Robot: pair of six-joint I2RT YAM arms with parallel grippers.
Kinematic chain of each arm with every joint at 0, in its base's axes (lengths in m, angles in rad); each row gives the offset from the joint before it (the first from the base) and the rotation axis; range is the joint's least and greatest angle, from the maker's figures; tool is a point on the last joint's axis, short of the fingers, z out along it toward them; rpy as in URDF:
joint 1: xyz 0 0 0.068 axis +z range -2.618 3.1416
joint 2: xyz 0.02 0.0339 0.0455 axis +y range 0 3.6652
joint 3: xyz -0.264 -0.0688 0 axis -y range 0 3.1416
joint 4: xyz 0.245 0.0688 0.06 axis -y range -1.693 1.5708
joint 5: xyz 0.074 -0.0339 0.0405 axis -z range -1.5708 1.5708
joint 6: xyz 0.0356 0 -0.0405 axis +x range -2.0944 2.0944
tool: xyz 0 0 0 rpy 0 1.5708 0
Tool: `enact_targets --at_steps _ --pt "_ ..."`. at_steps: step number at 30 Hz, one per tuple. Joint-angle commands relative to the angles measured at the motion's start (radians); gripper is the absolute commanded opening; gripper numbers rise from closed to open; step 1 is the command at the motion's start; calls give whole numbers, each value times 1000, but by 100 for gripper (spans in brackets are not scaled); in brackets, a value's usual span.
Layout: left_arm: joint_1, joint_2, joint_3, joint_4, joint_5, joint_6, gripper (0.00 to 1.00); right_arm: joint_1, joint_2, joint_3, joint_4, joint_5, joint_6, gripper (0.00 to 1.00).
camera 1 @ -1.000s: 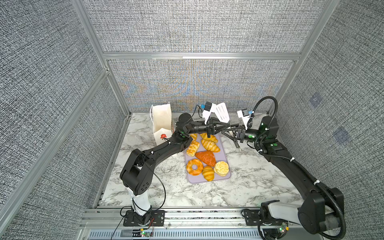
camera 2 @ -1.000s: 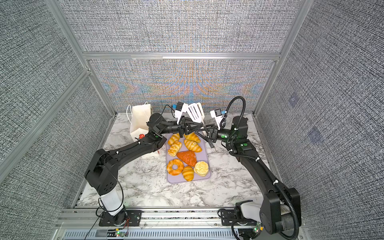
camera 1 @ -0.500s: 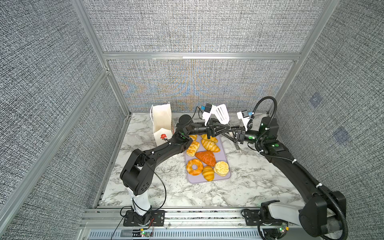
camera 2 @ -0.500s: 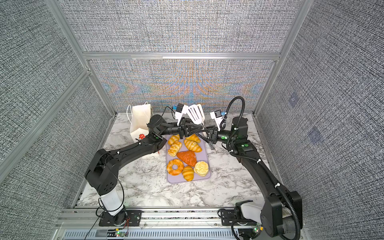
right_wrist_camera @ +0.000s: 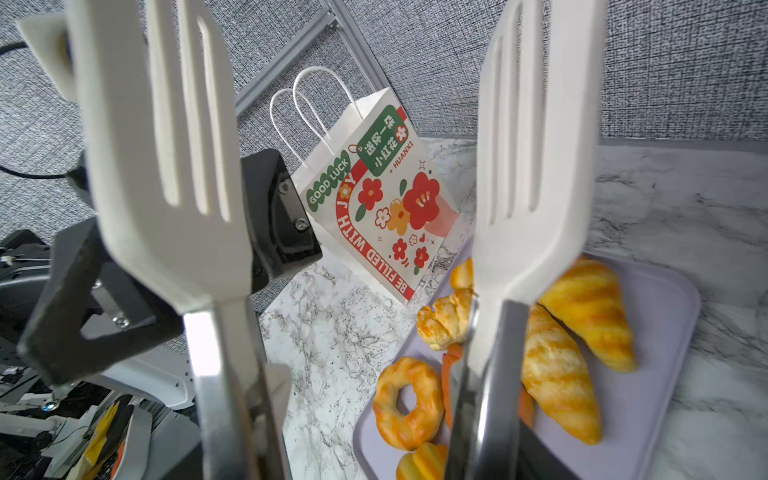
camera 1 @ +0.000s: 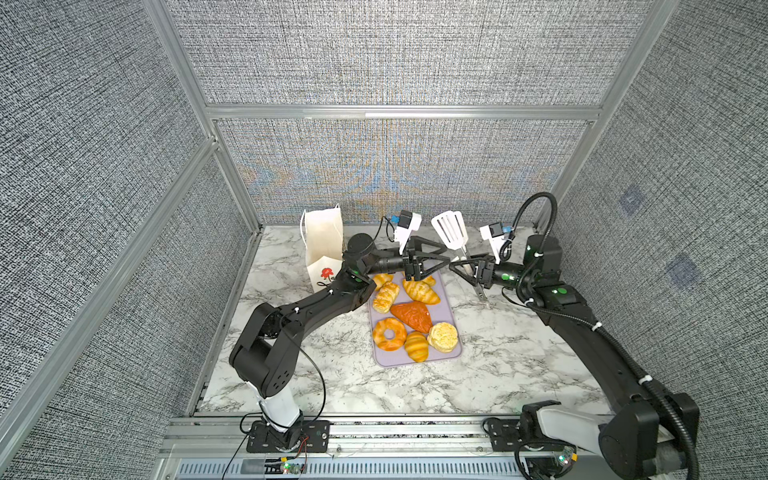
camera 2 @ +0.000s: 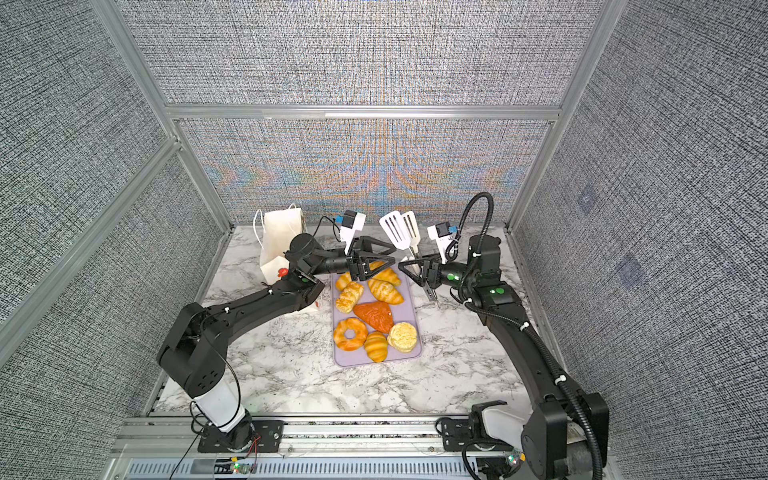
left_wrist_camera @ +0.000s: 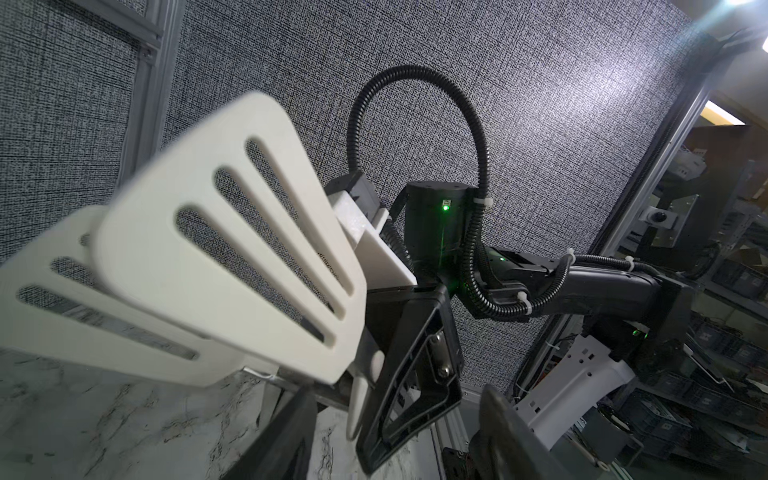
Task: Place the fake bread into the paper bag
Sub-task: 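Release the tongs with the left gripper while the right carries them over the tray, then lower the tongs toward the round speckled bun while the left gripper moves beside the bag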
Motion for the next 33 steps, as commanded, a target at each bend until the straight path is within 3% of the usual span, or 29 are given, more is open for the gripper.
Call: enact_targets --at_steps 1,14,33 --pt "0 -31 -19 -58 -39 67 69 -1 -9 20 -137 85 -109 69" --pt "-1 -183 -93 -455 -254 306 78 53 -21 62 -505 476 -268 69" --pt "-17 -373 -279 -639 -514 392 87 284 -72 60 -726 886 -179 68"
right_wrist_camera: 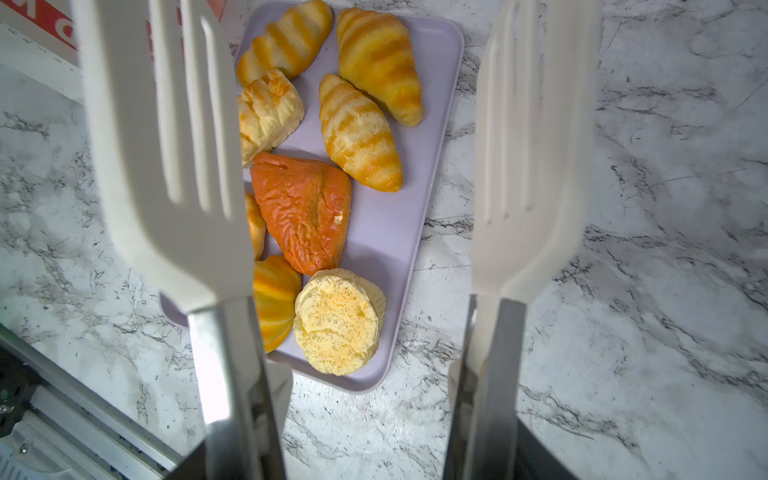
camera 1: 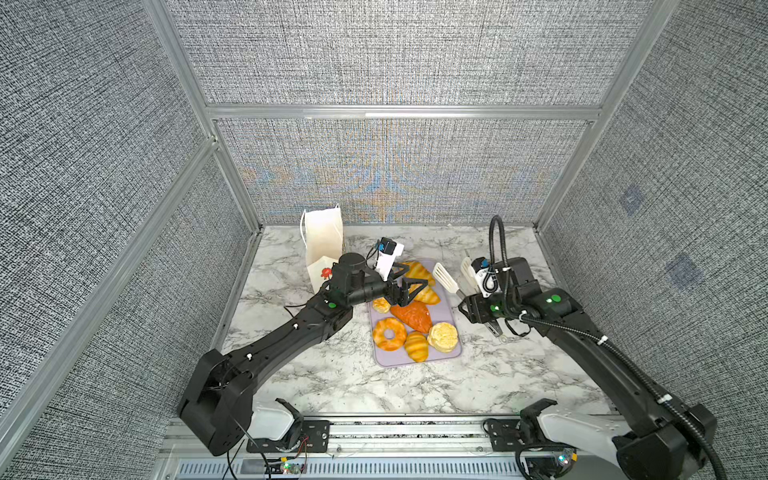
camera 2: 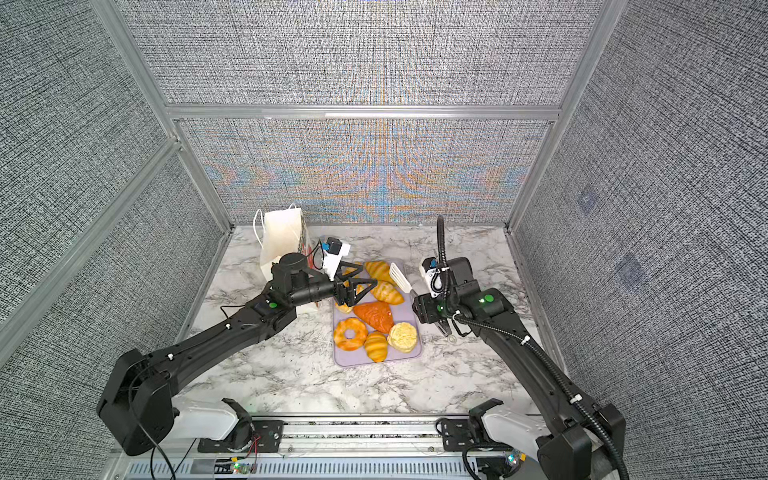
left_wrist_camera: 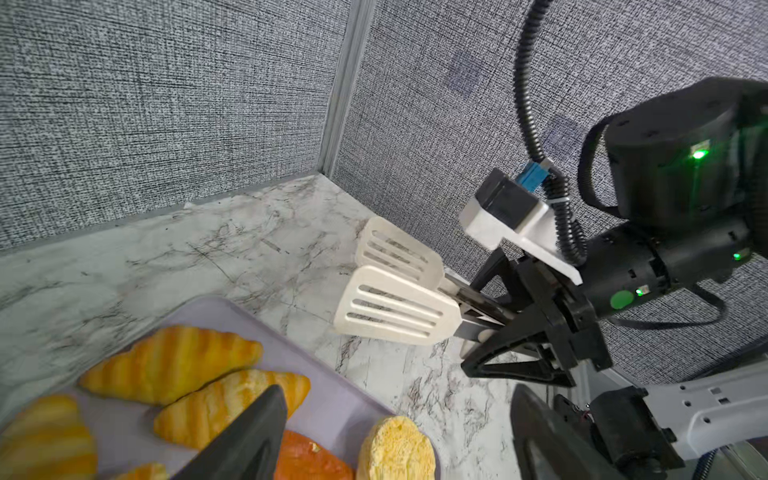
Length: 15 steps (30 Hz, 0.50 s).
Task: Place the fake bread into the paper bag
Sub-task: 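Lower the tongs toward the round speckled bun while the left gripper moves beside the bag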
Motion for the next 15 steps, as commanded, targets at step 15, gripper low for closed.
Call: enact_targets --at_steps 15 --pt "-59 -80 -98 -132 -226 62 88 169 42 28 -188 263 183 65"
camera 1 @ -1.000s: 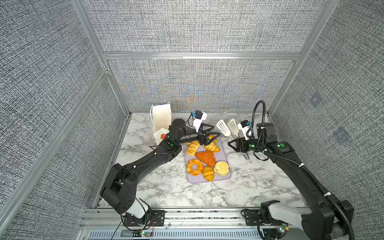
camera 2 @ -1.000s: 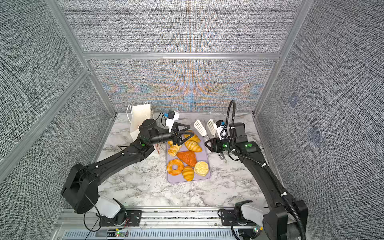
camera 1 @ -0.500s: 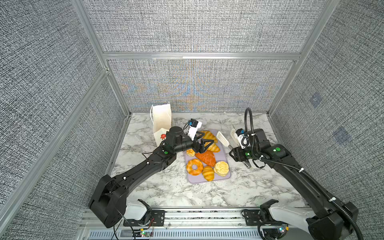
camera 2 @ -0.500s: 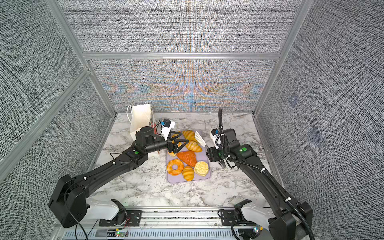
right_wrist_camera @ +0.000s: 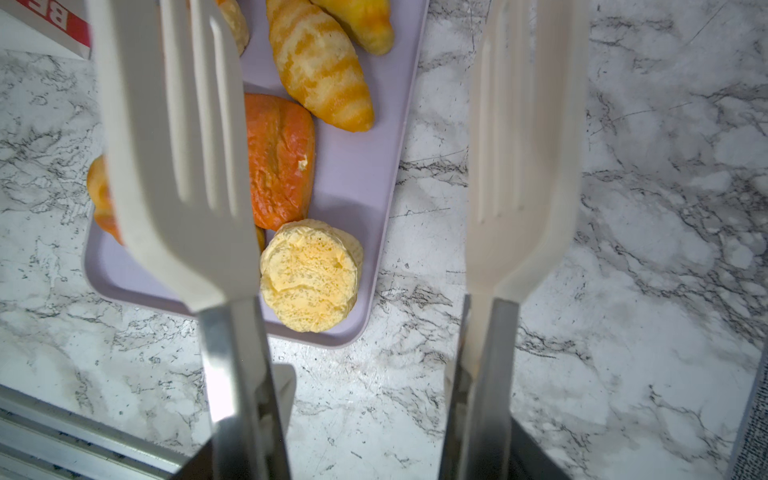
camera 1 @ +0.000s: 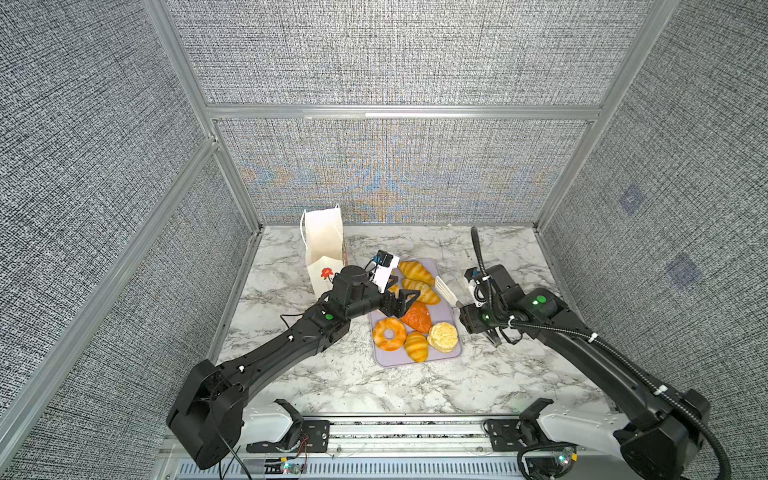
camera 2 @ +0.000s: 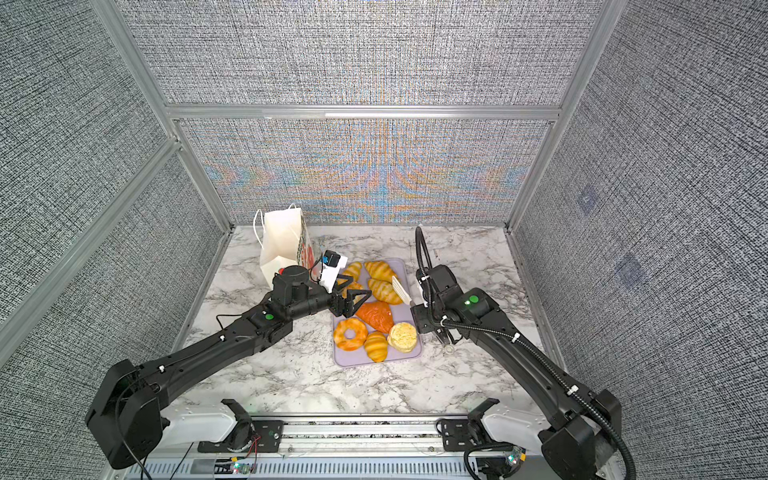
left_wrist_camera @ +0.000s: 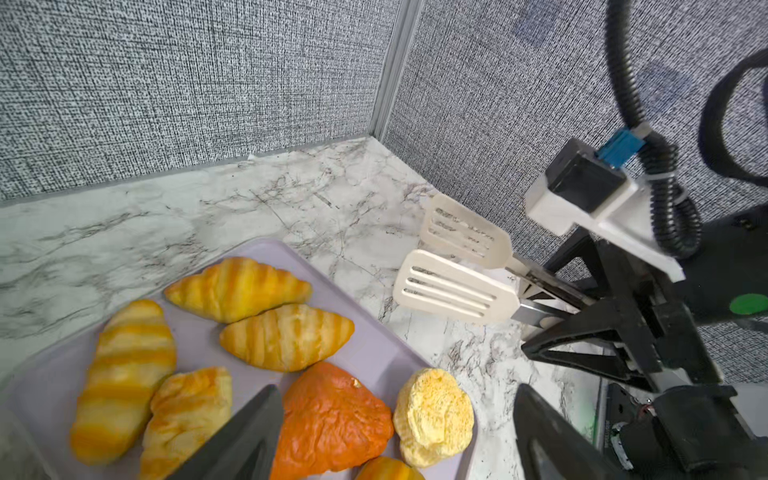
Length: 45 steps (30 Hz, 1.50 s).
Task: Place the fake bread into the paper bag
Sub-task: 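Lower the tongs toward the round speckled bun while the left gripper moves beside the bag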
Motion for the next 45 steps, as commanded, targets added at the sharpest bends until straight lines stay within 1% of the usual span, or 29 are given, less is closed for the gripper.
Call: enact_targets --at_steps 1,5,11,13,17,23,29,34,40,41,45 --pt "-16 -14 -14 -30 -77 24 88 22 -3 -6 -46 55 76 65" --pt "-40 -33 -45 -47 -149 26 88 64 -9 -8 -63 92 121 64" --pt "-67 -94 -95 -73 -285 18 89 98 -10 -21 -86 106 178 63" --pt "-71 -125 -122 -67 -313 14 89 114 -17 -38 -84 110 194 63" --pt "-74 -179 -174 -62 -333 3 90 136 -30 -68 -89 128 230 62" --pt "-76 -248 -231 -99 -374 -10 90 172 -67 -119 -76 142 292 61" --pt "-77 -296 -275 -112 -414 -36 90 228 -54 -146 -82 142 335 60" --pt "-77 -326 -295 -128 -415 -48 90 285 -22 -151 -129 167 390 60" --pt "-78 -357 -322 -137 -414 -64 90 347 -23 -159 -161 173 459 61" --pt "-78 -361 -327 -139 -414 -65 90 354 -23 -192 -166 176 467 61" --pt "-80 -377 -340 -146 -417 -74 90 382 -12 -202 -171 167 485 62"
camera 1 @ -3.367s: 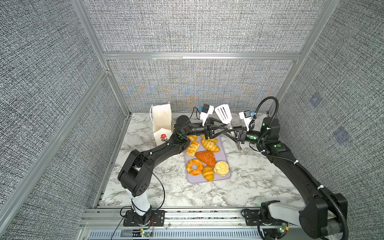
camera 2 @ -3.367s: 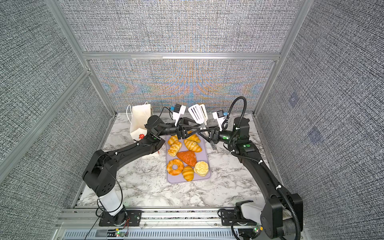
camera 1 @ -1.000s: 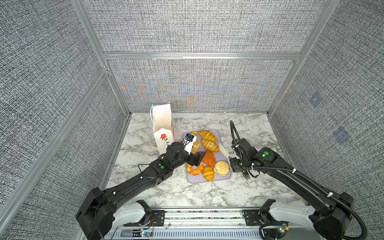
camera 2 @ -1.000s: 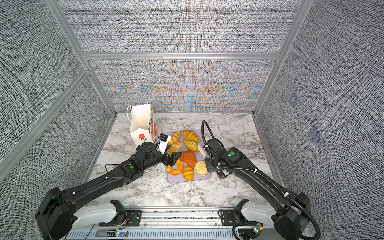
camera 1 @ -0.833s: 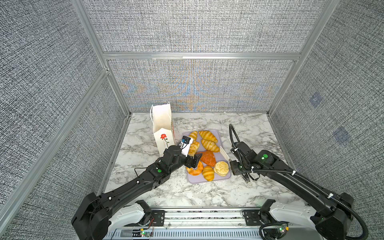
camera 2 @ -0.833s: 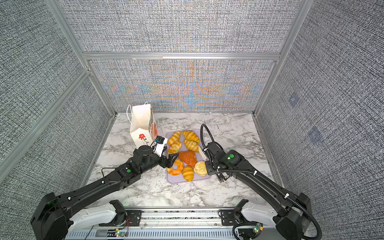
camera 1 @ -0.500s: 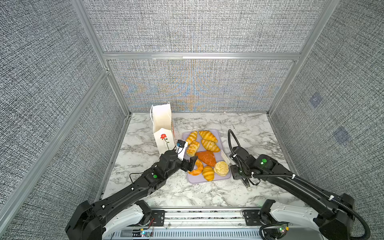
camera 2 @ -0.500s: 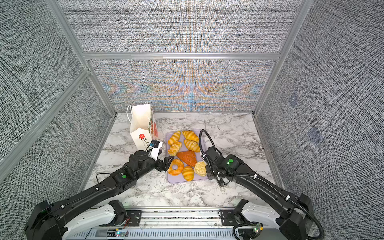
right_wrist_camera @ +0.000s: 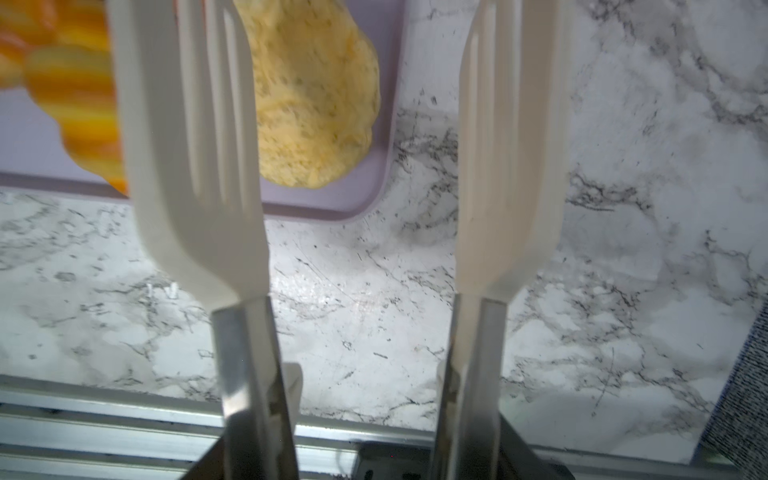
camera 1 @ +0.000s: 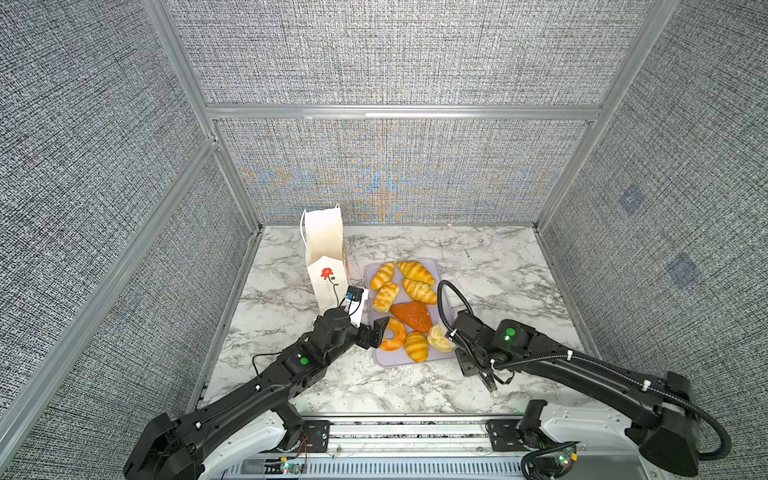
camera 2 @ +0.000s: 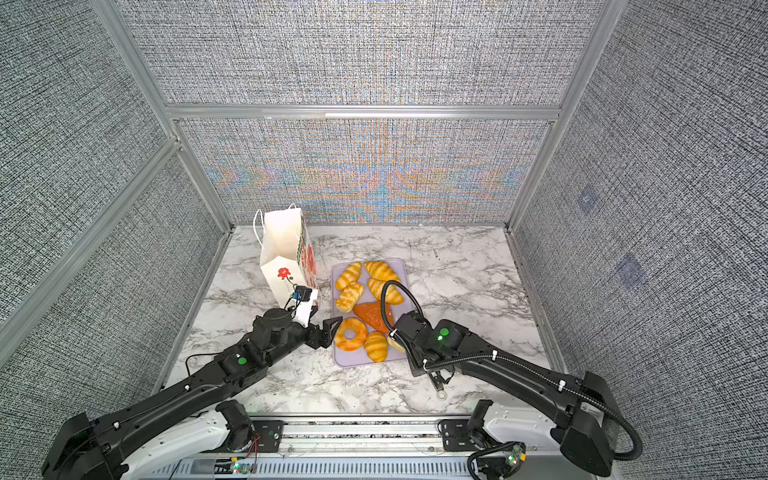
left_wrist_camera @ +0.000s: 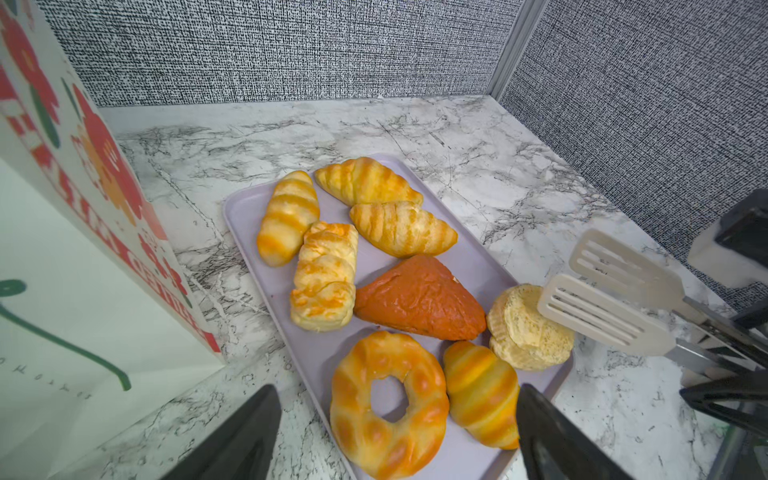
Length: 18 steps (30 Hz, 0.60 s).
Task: Place the fake bread into the paper bag
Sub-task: 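Lower the tongs toward the round speckled bun while the left gripper moves beside the bag, then squeeze the tongs around the round speckled bun with the right gripper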
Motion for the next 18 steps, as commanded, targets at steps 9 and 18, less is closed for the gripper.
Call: enact_targets --at_steps 9,18 --pt "-7 -48 -32 -40 -19 -29 90 59 23 -6 -26 -5 72 64" --pt "-11 -95 -56 -70 -28 -42 90 78 -29 -35 -16 -37 95 67"
